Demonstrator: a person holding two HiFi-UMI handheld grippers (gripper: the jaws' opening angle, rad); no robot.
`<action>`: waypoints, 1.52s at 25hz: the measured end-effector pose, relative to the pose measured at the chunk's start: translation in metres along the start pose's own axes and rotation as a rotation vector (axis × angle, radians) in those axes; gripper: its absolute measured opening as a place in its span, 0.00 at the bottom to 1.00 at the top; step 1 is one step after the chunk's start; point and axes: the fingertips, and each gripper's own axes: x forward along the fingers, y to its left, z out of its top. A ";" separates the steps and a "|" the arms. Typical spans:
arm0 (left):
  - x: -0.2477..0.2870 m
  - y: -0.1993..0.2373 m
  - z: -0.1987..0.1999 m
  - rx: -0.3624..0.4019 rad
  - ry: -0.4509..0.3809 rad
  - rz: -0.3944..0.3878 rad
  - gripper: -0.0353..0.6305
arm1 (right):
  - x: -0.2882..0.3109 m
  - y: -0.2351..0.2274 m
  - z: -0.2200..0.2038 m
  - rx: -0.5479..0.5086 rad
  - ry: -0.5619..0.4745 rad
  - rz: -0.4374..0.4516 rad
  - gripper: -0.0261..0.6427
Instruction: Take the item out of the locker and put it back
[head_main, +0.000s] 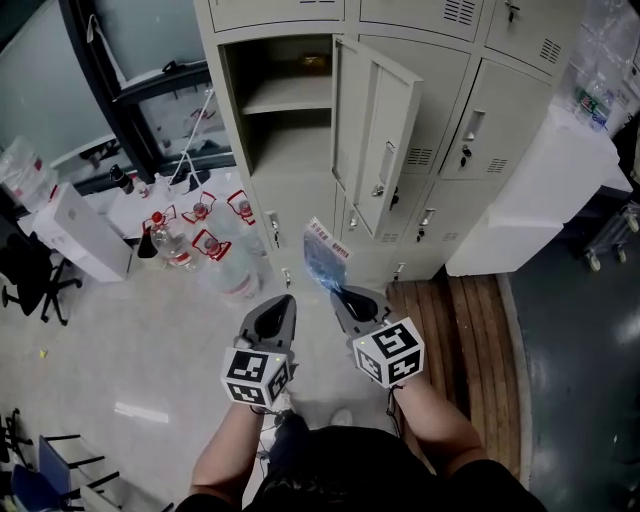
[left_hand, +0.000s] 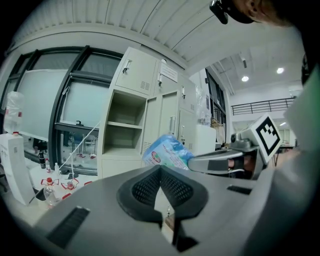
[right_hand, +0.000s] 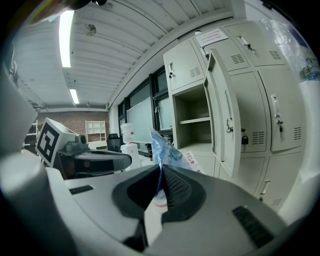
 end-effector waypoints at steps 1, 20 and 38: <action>-0.001 0.003 0.000 -0.003 -0.001 0.001 0.06 | 0.003 0.002 0.001 -0.003 0.003 0.001 0.06; 0.000 0.111 0.015 -0.012 0.007 -0.012 0.06 | 0.102 0.018 0.032 -0.040 0.023 -0.039 0.06; 0.038 0.210 0.033 0.042 0.010 -0.146 0.06 | 0.205 0.007 0.073 -0.071 -0.006 -0.180 0.06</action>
